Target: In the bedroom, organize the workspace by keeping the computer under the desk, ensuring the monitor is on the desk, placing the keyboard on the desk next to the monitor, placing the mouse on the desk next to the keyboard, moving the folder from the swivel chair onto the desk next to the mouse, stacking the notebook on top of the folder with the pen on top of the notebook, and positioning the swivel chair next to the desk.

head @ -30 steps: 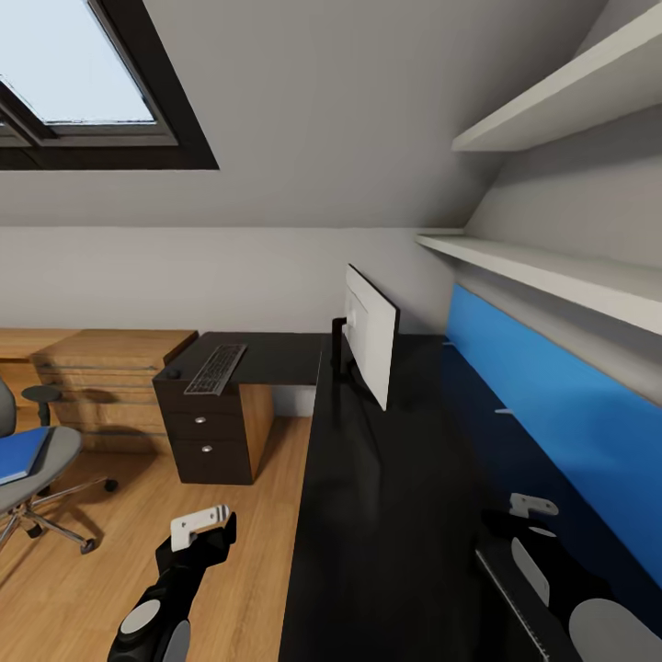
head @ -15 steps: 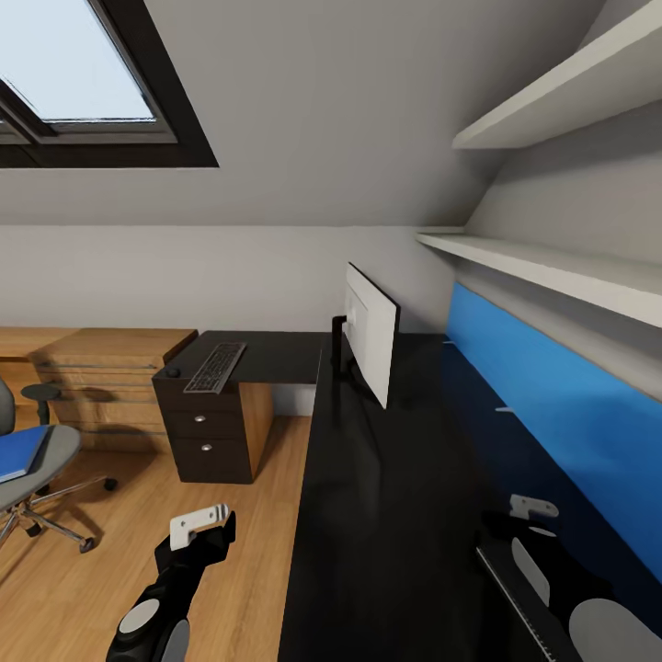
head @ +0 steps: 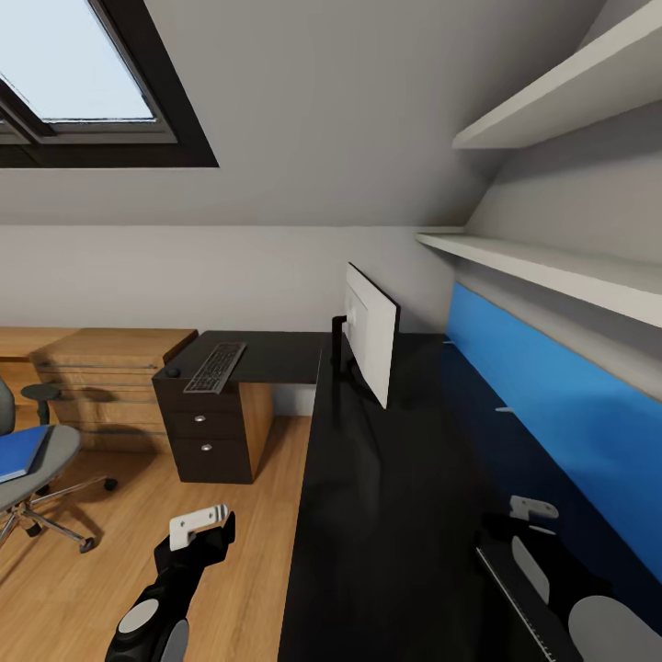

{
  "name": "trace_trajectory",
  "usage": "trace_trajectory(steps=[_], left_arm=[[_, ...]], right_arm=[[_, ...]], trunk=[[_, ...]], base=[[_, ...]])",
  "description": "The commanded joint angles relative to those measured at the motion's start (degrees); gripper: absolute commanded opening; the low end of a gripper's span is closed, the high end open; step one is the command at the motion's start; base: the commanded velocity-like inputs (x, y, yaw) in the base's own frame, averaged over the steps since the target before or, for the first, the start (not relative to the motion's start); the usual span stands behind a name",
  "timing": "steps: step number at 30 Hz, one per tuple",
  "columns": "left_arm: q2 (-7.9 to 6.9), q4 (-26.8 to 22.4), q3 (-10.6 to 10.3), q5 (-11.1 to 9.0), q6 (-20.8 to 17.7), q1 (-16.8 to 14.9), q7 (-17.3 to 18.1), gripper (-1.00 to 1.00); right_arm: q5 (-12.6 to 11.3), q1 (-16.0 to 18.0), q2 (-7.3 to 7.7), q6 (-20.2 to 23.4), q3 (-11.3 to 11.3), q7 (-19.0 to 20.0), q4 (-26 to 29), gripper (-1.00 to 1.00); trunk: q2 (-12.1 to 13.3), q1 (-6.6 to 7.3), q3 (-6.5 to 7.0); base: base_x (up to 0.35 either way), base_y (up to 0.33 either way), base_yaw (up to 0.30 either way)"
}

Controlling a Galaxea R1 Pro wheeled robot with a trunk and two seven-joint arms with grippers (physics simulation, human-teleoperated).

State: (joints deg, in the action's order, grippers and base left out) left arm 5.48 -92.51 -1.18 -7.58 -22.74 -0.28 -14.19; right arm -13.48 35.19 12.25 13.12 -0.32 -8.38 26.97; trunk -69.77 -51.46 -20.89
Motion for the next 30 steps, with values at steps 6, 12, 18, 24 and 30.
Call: trace_trajectory(steps=[6, 12, 18, 24, 30], left_arm=[[-0.03, 0.0, -0.1, -0.6, -0.1, 0.0, -0.5, 1.00], [-0.03, 0.0, 0.0, -0.6, -0.2, 0.0, -0.5, 1.00], [-0.03, 0.0, -0.1, -0.6, -0.2, 0.0, -0.5, 1.00], [-0.03, 0.0, 0.0, -0.6, -0.2, 0.0, -0.5, 1.00], [-0.03, 0.0, 0.0, -0.6, -0.2, 0.0, -0.5, 1.00]], right_arm=[[-0.4, 1.2, 0.39, 0.4, -0.8, -0.2, -2.2, 1.00], [-0.4, 2.3, 0.56, 0.4, -1.1, -0.2, -4.2, 1.00], [-0.3, 2.4, 0.58, 0.4, -1.1, -0.2, -4.3, 1.00], [-0.3, 2.4, 0.58, 0.4, -1.1, -0.2, -4.4, 1.00], [-0.3, 2.4, 0.58, 0.4, -1.1, -0.2, -4.4, 1.00]], trunk=[[0.0, 0.00, -0.07], [0.0, 0.00, -0.07], [0.0, 0.00, -0.07], [0.0, 0.00, -0.07], [0.0, 0.00, -0.07]], base=[[0.000, 0.000, 0.000], [-0.177, 0.000, 0.000], [-0.250, 0.000, 0.000], [-0.088, 0.000, 0.000], [-0.204, 0.000, 0.000]])
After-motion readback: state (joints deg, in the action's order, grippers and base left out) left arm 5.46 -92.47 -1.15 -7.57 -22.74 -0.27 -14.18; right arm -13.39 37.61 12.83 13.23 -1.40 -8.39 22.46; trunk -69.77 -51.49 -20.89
